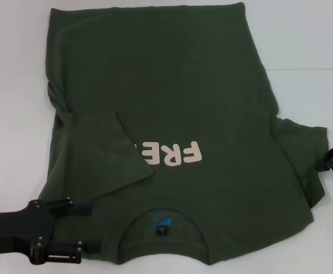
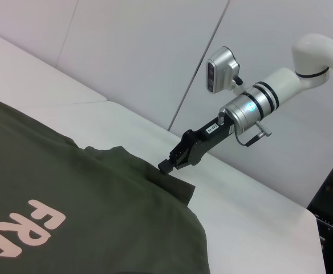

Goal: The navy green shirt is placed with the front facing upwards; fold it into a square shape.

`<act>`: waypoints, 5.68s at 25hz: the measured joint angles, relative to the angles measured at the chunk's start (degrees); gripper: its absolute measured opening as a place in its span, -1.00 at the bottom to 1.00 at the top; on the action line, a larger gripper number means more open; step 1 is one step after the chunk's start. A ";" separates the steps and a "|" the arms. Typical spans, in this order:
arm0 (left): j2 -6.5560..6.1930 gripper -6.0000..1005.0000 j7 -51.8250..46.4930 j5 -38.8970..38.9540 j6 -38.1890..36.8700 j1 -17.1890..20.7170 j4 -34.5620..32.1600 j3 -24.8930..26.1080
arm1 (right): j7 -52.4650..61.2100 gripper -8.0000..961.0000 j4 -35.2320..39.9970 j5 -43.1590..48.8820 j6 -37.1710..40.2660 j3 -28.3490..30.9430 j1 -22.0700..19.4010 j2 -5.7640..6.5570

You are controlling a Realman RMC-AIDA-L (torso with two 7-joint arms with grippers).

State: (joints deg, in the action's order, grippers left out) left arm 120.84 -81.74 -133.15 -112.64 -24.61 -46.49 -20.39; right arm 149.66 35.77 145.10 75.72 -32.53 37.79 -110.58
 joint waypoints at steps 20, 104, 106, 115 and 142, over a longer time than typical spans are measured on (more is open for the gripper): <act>0.00 0.83 -0.12 0.09 0.27 -0.30 0.14 0.29 | -1.22 -0.96 0.40 -2.27 0.72 0.54 0.05 0.05; -0.44 0.83 -2.03 0.17 1.99 -1.85 1.49 0.45 | -2.96 0.33 0.38 3.08 7.40 -0.96 -0.97 4.19; -0.44 0.83 -2.02 0.17 1.99 -1.85 1.49 0.44 | -3.01 0.33 0.23 3.09 6.94 -1.26 -0.97 4.07; -0.43 0.83 -2.03 0.17 2.42 -1.85 1.49 0.32 | -2.92 0.33 0.03 3.09 5.50 -2.22 -0.95 3.32; -0.35 0.83 -2.02 0.17 2.43 -1.85 1.49 0.09 | -3.07 0.33 0.00 3.08 3.99 -2.36 -0.87 2.19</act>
State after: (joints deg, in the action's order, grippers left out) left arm 120.49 -83.76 -132.98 -110.21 -26.45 -45.00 -20.31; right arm 146.60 35.76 148.18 79.71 -34.89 36.92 -108.39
